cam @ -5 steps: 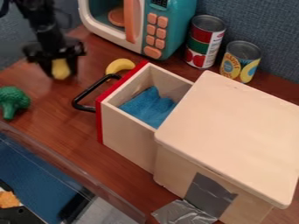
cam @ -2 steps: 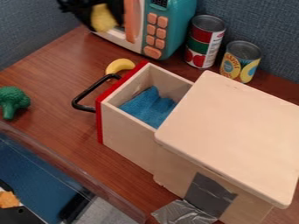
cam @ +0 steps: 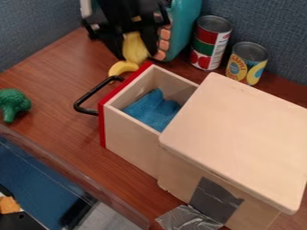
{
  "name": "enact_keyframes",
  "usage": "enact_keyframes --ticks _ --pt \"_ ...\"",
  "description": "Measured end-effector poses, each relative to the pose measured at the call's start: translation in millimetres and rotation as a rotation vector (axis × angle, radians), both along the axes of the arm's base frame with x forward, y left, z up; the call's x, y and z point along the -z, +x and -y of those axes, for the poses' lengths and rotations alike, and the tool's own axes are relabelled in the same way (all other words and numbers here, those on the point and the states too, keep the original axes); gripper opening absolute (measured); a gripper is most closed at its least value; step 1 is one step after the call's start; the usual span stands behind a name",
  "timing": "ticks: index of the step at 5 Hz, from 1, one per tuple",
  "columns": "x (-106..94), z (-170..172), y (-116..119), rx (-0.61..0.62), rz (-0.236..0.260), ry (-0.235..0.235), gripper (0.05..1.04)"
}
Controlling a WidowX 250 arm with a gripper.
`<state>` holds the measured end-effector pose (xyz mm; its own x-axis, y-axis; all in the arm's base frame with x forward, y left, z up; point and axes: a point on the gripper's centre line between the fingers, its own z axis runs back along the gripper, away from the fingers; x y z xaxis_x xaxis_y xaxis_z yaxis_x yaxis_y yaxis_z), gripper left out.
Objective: Put a white thing into the drawer
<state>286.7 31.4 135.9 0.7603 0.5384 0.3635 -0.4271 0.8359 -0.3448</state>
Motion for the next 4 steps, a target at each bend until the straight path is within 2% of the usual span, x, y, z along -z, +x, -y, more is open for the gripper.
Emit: enact_keyframes --ticks 2,4 --pt "24.7 28.1 -4.9 -0.019 -0.052 -0.007 0.621" --pt "37.1 48.8 -11.8 -0.021 -0.074 0.001 0.621"
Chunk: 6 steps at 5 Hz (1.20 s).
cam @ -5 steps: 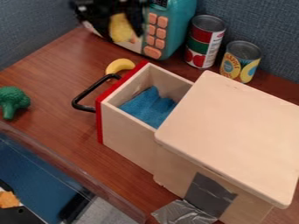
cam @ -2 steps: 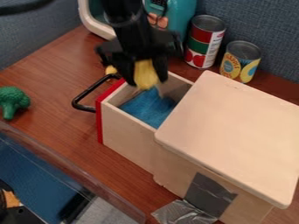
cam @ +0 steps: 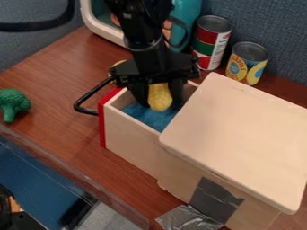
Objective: Put a white thing into the drawer
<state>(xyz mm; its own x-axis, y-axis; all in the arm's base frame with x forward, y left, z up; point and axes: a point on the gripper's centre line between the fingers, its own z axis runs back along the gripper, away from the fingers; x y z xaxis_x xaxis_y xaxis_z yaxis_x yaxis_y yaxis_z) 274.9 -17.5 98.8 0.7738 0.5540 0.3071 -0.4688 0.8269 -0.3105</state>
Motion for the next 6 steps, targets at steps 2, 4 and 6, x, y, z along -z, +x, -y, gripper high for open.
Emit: enact_keyframes --ticks 2,4,6 --pt "1.0 4.5 -6.8 -0.012 0.002 0.010 0.696" --pt "-6.8 4.1 -13.8 0.069 -0.006 0.003 0.999" --pt "-25.0 -22.8 -19.3 0.164 -0.025 -0.004 0.999"
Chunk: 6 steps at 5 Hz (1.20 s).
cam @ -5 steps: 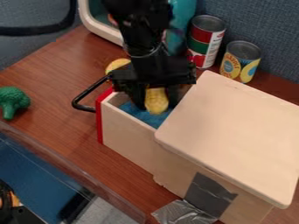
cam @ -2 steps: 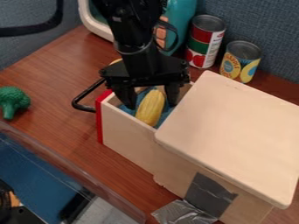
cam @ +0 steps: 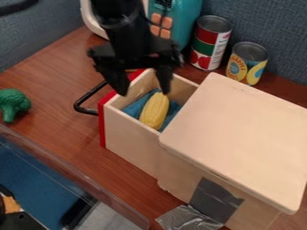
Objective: Put a white thing into the drawer
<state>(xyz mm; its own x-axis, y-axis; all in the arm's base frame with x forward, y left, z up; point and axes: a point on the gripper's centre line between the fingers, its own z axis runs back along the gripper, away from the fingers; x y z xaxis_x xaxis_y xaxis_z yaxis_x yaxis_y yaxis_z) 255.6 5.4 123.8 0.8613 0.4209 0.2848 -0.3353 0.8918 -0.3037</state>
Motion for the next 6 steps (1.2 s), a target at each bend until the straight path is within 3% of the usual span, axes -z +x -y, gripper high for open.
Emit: enact_keyframes --ticks 1,2,3,5,6 --pt "8.1 -9.6 -6.4 0.128 -0.087 0.027 0.999" --pt "7.8 -28.8 -15.0 0.195 -0.170 0.090 0.999" --pt "-1.4 -53.0 -20.5 0.192 -0.198 0.137 0.999" --pt "-53.4 -109.3 -32.1 0.140 -0.134 0.268 0.999" --pt "-54.0 -129.1 -38.5 0.160 -0.105 0.271 0.999"
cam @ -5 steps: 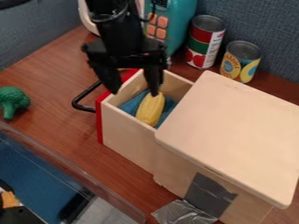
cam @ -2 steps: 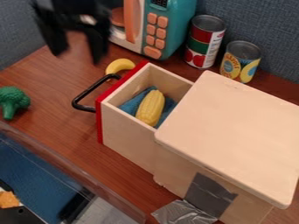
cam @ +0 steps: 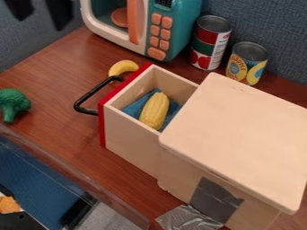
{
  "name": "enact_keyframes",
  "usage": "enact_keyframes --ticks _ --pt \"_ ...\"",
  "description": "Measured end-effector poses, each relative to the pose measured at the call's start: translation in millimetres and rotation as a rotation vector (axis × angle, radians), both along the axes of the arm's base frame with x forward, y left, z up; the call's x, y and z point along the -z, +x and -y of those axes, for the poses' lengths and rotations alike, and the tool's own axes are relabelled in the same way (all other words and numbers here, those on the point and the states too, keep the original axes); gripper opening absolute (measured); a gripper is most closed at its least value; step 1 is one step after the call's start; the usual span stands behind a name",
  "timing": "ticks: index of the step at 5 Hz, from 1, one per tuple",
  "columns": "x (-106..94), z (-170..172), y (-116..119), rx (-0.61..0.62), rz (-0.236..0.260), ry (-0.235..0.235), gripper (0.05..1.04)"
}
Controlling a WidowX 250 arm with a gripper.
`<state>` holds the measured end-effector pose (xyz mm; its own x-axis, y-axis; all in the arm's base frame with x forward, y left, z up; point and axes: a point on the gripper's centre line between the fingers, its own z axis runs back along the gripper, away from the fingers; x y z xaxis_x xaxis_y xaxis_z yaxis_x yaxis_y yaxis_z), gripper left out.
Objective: Put a white thing into the drawer
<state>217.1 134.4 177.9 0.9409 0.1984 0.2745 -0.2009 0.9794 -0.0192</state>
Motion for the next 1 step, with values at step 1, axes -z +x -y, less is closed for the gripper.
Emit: enact_keyframes --ticks 1 --pt "13.3 -13.6 0.3 0.056 0.006 -0.063 0.999"
